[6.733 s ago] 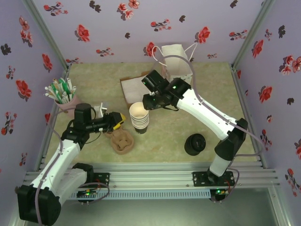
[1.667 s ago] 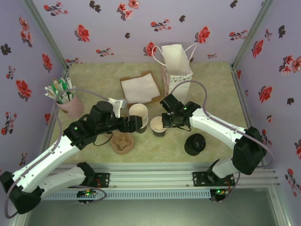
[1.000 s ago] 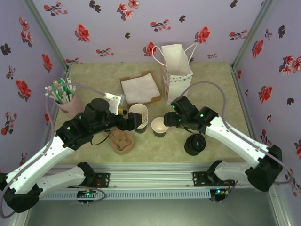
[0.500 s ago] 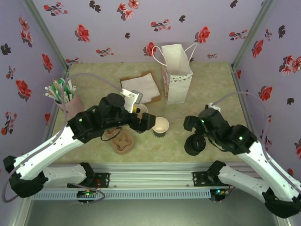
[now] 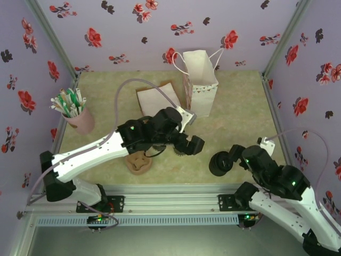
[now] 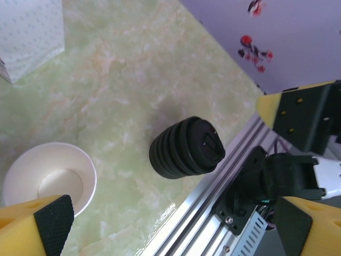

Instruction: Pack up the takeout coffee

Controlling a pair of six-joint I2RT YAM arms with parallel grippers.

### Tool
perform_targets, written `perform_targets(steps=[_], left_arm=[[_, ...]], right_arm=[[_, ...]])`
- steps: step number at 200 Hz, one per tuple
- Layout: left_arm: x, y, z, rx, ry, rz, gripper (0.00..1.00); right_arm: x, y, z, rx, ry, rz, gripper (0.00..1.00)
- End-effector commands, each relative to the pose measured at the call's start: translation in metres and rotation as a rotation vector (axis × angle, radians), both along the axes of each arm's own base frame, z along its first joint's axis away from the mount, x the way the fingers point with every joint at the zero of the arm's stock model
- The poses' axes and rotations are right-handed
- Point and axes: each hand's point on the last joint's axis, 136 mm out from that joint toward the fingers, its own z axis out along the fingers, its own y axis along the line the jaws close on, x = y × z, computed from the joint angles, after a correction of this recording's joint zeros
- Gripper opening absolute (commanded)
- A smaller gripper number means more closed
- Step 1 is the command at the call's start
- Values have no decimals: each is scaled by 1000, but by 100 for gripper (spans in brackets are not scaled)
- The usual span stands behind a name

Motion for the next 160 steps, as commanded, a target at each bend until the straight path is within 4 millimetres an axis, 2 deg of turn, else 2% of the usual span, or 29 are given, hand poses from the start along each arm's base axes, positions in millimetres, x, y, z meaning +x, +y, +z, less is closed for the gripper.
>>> perform_targets(steps=[1,33,55,73,92,108,135,160], left_arm=[[-3,-6,-1,3,-9,-17,99],[-3,-8,-6,6,-13,-20,99],[-3,-8,-8,11,-17,-25,99],[-2,-8,-11,18,-21,-28,99],[-2,-8,-13,23,-23,-31,99],[-2,-8,-14,21,-24,-31,99],[-2,-7,-15,24,-23,-29,99],[-2,-6,-16,23,-24,-28,99]], right_arm=[[6,-6,-8,-36,1,-62,99],[20,13,-18,-89,64,-15,99],[27,34,-21,-46,68,71,99],[28,45,-33,-1,105,113,99],[27,43,-48,25,183,95,97],[26,48,-62,119,229,96,92],[24,43,-69,172,252,69,90],[22,47,-71,207,255,83,91]])
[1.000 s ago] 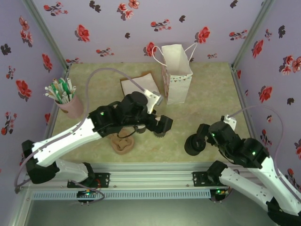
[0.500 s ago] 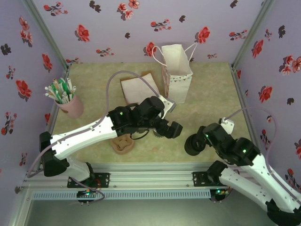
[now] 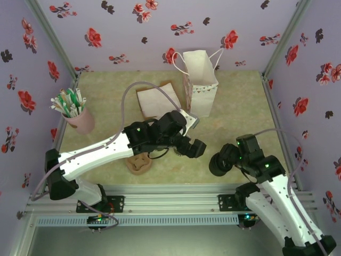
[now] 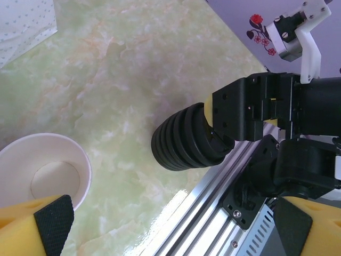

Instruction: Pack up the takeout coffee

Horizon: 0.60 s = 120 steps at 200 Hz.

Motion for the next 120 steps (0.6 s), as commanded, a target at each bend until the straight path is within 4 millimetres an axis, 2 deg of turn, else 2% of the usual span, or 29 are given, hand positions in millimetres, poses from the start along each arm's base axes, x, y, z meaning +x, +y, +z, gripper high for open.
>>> perform_targets(steps=[1,44,120], left_arm=[[0,-1,3,-9,-34,-18,99],[0,-2,2,-8,-33,-16,99],[1,-2,0,-10,-26,-10,99]], right_arm=[[-1,15,2,78,-13,71,91],[-8,16,2,101,-29,75,96],[-14,22,-11,135,0,97,88]])
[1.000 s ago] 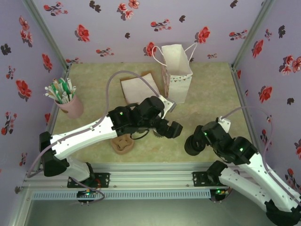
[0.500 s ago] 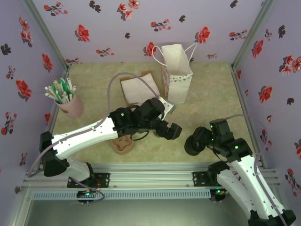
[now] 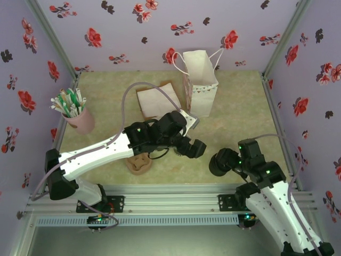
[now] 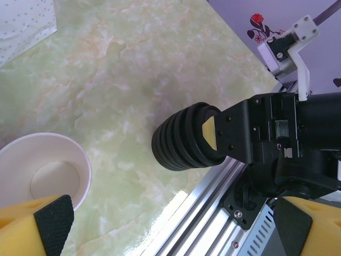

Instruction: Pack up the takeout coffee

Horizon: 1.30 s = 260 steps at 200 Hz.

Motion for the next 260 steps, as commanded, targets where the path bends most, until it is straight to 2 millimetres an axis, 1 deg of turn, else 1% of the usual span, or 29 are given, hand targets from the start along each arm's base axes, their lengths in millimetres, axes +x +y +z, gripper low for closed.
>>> perform_targets(steps=[1,24,66,112,167,205,260], left_arm=[[0,-2,1,-7,-25,-10,99],[0,-2,0,-7,-23,-9,99],[1,-3,1,-10,-26,-10,99],[1,-3,1,-9,-26,-10,99],[1,-3,0,-8,-25,-11,99],[0,-2,-1,-7,-24,-10,99],[0,-2,0,-9,-25,-11,99]], right_arm=[[0,4,-1,21,-5,14,88],[0,4,-3,24,-1,17,88],[1,6,-4,30,-8,18,83],[3,6,-3,32,-14,18,79],[3,6,-3,30,-14,19,80],[3,6,-6,28,-3,19,83],[3,5,-10,15,11,20,81]])
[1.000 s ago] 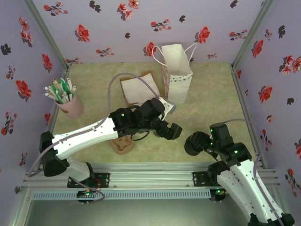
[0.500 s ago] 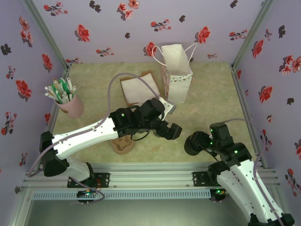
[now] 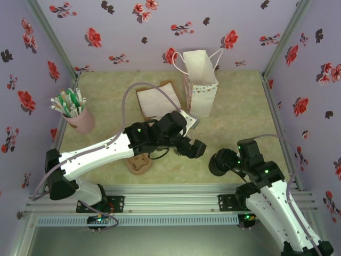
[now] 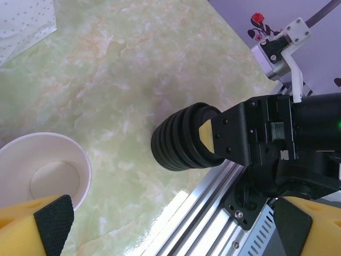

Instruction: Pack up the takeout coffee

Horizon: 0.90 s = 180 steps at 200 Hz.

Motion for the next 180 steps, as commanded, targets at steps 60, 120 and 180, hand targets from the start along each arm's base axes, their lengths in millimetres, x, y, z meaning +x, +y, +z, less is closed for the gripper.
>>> perform_targets(steps=[60,120,180], left_arm=[[1,-1,2,-9,-27,-9,99],[1,-1,0,-10,-25,-7,99],[2,1,0,-15,-25,-3,99]], right_arm=[[0,-3,0,-16,4,1,78],[0,-3,8,-14,-6,0,75],[0,-3,15,-7,-18,-3,74]])
